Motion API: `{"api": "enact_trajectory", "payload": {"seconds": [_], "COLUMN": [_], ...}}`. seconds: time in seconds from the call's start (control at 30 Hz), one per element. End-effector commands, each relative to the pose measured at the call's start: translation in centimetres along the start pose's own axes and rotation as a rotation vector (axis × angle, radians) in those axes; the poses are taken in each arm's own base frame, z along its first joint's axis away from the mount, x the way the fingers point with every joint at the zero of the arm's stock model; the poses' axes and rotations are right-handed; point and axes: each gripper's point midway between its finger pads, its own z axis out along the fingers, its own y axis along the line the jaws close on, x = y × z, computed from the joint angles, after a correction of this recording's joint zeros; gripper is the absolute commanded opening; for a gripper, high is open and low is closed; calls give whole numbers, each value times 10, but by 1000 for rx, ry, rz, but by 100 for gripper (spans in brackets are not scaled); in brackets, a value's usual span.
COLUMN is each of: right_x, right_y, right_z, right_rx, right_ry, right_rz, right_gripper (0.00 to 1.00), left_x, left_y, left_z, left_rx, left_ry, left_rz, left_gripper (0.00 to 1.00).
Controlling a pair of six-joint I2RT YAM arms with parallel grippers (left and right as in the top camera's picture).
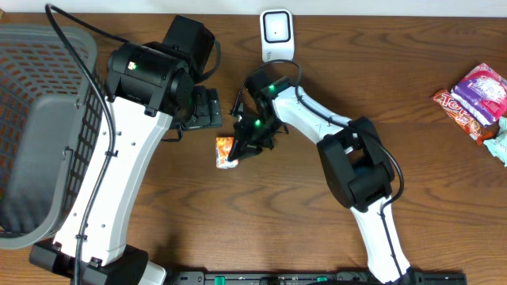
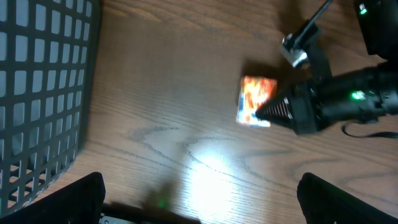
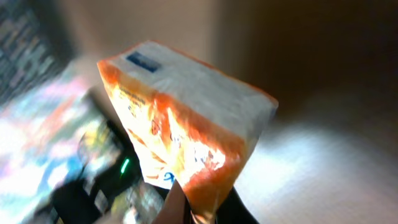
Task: Scan the item barcode
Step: 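Lift the orange pack and hold it against the white scanner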
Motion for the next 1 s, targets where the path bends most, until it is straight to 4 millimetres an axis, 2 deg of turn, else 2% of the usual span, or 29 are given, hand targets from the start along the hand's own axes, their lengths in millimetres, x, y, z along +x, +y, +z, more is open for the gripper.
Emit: {"api": "enact_trajectory", "payload": {"seconds": [0.0,0.1,0.27,0.37,0.47,0.6,0.67,0.73,0.77,0.83,0.87,0.9,0.97], "right_x": [7,18,55,69,73,67,59,49,43,30,26,20,6], "right_y": [29,14,-12,-12,-12,-15,-20,-36,-50,-96,-106,-112,-109], "right_z": [-24,-40,-57,-65,-66,-64,-63,-62,-63,-79,-89,-101,-121], "right_rx": [-291,-275,-197,-216,-216,-203,-172,-81,7,319,411,489,570], "right_ry": [-16,-7,101,138,150,134,120,110,103,61,41,14,-44], "right_rz": [-276,-293,-341,-348,-354,-360,-296,-179,-93,119,157,165,143], "right_gripper": [1,1,1,1,1,1,1,1,1,1,1,1,1], "left_x": [9,9,9,9,9,9,9,9,9,9,9,9,9], "left_y": [7,7,7,7,7,7,7,7,7,7,7,7,7], "left_z": [-2,-2,-2,-2,-2,-2,-2,-2,-2,-2,-2,-2,-2], "left_rx": [-22,-22,-22,-22,-22,-22,-22,-22,-22,-22,-22,-22,-22], "left_ry": [34,34,34,34,34,34,34,34,34,34,34,34,34], "left_rz": [1,1,1,1,1,1,1,1,1,1,1,1,1], "left_gripper": [98,98,98,98,98,98,98,98,98,98,98,98,98]}}
